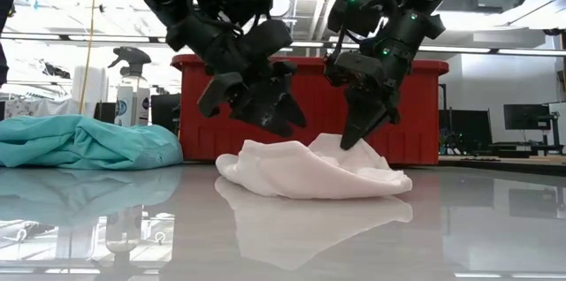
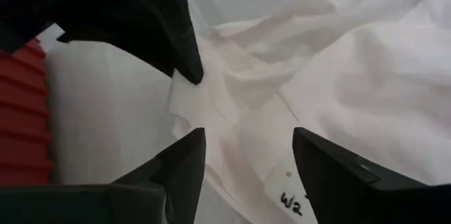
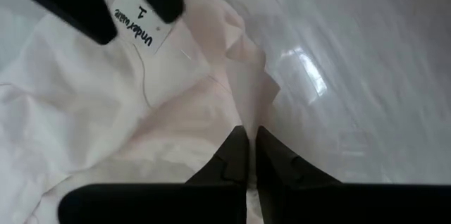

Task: Fold laundry
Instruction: Fold the white underwear

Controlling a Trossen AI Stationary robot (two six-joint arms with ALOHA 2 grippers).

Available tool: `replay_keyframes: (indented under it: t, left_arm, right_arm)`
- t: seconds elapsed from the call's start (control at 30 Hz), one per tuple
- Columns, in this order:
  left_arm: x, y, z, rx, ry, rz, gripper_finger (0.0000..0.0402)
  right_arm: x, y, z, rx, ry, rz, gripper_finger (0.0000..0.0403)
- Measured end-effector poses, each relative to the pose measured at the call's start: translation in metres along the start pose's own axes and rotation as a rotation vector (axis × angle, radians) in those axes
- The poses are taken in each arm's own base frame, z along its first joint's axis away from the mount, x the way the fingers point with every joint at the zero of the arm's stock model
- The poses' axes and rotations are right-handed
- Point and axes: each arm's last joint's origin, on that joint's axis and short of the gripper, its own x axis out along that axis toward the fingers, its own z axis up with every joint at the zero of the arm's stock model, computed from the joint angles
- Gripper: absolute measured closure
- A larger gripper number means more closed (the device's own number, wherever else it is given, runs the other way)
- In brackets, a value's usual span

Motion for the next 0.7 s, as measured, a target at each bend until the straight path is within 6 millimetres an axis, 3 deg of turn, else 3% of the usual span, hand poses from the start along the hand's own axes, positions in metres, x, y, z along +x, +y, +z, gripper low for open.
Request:
replay_keyframes:
  t: [0.27, 0.57, 0.7]
  left_arm:
    - [0.0, 0.003, 0.001, -0.018, -0.056, -0.033, 0.0211]
    - [0.028, 0.0, -0.005, 0.023, 0.033, -0.074, 0.0222]
    - [0.031, 0.008, 0.004, 0.029, 0.067, -0.049, 0.0223]
  right_arm:
    - [0.0, 0.0, 0.0, -0.006, 0.0, 0.0, 0.0363]
    - [0.0, 0.0, 0.001, -0.005, -0.006, 0.003, 0.0363]
    - [0.0, 0.0, 0.001, -0.006, -0.009, 0.005, 0.0363]
